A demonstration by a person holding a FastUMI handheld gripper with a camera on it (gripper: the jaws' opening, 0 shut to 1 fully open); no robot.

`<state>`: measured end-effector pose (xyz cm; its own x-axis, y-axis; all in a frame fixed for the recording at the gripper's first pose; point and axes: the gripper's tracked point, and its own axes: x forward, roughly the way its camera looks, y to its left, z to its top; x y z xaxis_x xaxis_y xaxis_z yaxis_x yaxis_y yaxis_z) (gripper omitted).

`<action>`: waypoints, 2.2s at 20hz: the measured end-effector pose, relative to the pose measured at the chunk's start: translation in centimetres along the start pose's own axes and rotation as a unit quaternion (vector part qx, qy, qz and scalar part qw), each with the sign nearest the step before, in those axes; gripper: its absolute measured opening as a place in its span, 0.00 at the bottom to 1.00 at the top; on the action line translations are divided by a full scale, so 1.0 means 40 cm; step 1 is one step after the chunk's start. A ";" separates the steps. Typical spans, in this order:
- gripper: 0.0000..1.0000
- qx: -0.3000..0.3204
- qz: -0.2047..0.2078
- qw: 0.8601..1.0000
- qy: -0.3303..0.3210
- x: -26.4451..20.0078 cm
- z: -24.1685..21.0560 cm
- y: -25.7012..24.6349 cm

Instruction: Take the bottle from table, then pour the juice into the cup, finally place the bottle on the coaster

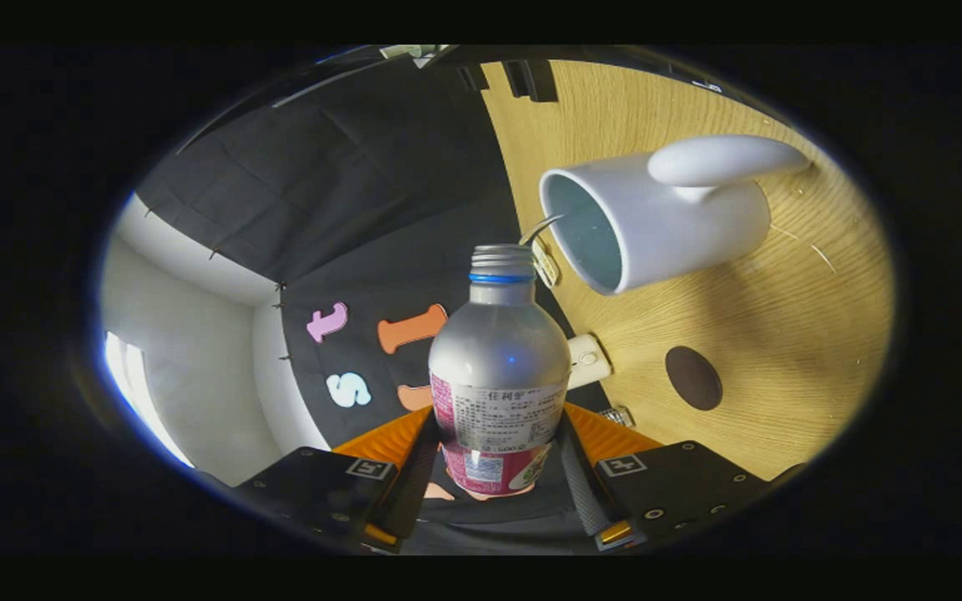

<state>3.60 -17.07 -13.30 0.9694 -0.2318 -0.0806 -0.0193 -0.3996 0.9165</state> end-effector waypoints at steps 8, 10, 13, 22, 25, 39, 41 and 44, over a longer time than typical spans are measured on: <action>0.74 0.018 0.007 1.000 0.001 0.001 -0.007 0.001; 0.74 0.024 0.006 1.000 -0.003 0.001 -0.007 0.000; 0.74 0.033 0.008 0.999 -0.005 0.000 -0.009 0.004; 0.74 0.065 0.009 0.998 -0.018 0.001 -0.004 0.003; 0.74 0.074 0.010 0.997 -0.020 0.004 -0.007 0.008; 0.74 0.117 0.028 0.992 -0.030 0.007 -0.008 0.017; 0.74 0.128 0.033 0.991 -0.032 0.008 -0.009 0.019; 0.74 0.134 0.033 0.990 -0.034 0.009 -0.009 0.022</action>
<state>4.05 -17.17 -12.39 0.9453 -0.3209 -0.0586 -0.1551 -0.6000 0.7848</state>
